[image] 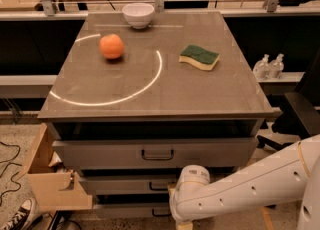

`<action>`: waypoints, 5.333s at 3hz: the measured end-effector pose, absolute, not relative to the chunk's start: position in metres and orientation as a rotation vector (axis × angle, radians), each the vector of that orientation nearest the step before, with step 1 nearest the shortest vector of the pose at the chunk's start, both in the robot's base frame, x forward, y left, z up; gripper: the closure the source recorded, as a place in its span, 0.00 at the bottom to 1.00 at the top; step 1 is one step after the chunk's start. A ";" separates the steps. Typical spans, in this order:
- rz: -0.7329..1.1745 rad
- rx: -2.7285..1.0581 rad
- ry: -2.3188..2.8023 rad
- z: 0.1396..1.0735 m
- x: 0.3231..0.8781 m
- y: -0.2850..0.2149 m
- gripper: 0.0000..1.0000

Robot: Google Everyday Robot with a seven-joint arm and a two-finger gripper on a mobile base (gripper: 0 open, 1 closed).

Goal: Open middle drawer

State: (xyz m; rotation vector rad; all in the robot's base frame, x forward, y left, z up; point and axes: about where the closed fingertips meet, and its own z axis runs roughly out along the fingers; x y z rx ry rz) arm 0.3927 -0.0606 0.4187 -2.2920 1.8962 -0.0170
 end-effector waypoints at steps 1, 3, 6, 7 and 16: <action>0.012 -2.281 1.884 0.414 0.400 -0.049 0.00; 0.022 -2.298 1.894 0.400 0.411 -0.036 0.00; 0.015 -2.334 1.904 0.385 0.411 -0.027 0.41; 0.015 -2.334 1.904 0.387 0.411 -0.027 0.64; -0.024 -2.310 1.915 0.397 0.404 -0.032 1.00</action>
Offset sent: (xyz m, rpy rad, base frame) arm 0.0242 0.0309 -0.0176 0.0423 0.0195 0.0086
